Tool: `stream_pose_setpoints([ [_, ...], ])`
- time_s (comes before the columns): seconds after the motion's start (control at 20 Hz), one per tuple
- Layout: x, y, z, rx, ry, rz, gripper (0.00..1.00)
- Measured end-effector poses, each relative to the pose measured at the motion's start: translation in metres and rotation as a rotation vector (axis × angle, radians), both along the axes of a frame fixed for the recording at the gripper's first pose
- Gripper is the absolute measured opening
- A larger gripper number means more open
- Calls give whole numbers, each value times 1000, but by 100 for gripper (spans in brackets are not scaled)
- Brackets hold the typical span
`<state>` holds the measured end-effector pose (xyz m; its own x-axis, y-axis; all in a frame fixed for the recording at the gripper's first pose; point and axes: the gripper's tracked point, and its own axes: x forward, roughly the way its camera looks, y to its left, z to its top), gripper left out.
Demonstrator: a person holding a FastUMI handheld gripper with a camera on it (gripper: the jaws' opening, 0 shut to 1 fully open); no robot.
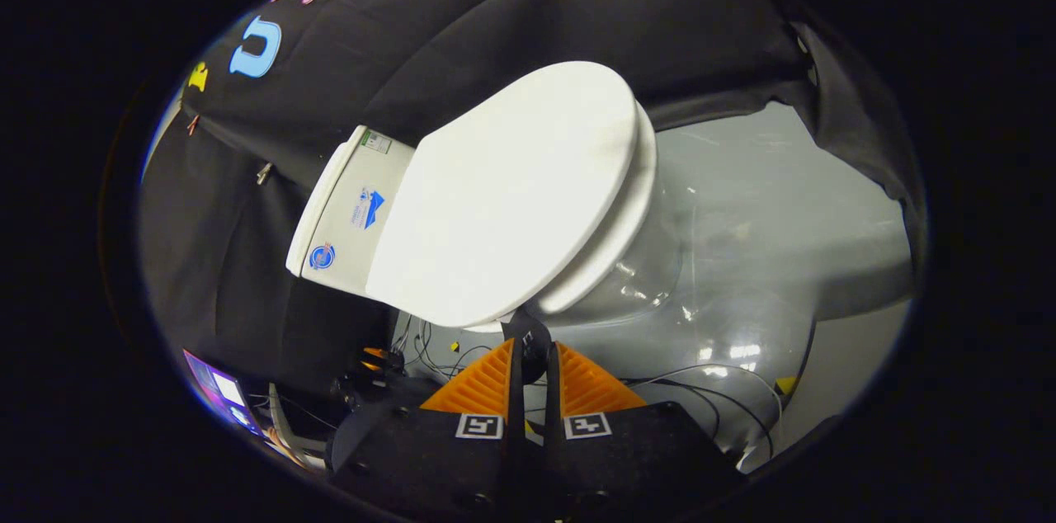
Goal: Open the toilet lid.
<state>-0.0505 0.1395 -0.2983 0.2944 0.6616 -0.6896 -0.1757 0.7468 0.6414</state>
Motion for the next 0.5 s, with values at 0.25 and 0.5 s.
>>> stream_pose_setpoints([
  [0.25, 4, 5, 39, -24, -100, 38, 13],
  [0.5, 9, 16, 89, 13, -184, 29, 12],
])
